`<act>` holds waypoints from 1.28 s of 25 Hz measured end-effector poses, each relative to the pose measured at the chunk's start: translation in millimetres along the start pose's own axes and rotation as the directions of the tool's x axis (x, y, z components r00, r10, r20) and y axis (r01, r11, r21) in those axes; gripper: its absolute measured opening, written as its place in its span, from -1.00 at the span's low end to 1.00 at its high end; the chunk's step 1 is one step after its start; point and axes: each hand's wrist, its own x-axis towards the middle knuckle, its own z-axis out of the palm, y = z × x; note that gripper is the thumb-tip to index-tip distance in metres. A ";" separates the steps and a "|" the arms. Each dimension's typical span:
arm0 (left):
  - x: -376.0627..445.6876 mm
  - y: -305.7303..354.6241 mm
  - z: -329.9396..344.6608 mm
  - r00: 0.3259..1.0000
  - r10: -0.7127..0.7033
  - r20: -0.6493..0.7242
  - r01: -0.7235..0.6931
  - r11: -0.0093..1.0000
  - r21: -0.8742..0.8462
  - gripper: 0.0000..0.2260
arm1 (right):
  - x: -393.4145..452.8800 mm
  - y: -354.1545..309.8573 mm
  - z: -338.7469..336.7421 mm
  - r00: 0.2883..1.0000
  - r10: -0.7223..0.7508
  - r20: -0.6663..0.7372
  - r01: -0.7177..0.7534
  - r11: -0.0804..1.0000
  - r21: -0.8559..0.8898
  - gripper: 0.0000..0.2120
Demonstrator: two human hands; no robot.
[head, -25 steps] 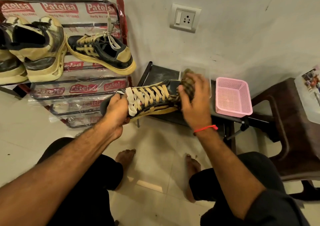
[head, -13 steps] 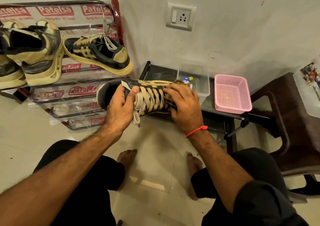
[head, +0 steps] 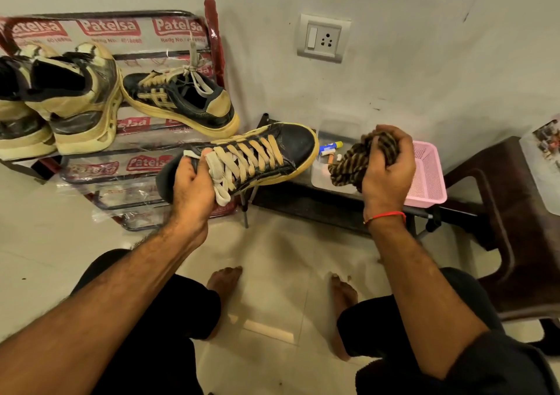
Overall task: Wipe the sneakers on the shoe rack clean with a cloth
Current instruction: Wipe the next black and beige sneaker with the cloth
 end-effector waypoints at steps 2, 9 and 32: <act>-4.3 -3.1 3.8 0.996 -0.064 0.061 0.062 0.997 0.034 -0.77 | -11.3 -10.0 11.1 0.996 -0.047 0.074 0.047 0.999 -0.001 -0.80; -3.2 -6.2 8.2 0.932 -0.358 0.059 0.363 0.919 -0.151 -0.85 | -66.1 -3.0 22.9 0.689 -0.236 0.685 0.524 0.815 -0.247 -0.39; -18.3 6.2 5.0 0.530 -0.573 0.625 0.847 0.394 -0.357 -0.66 | -118.0 -15.3 51.3 0.322 -0.633 0.704 0.788 0.592 0.171 -0.80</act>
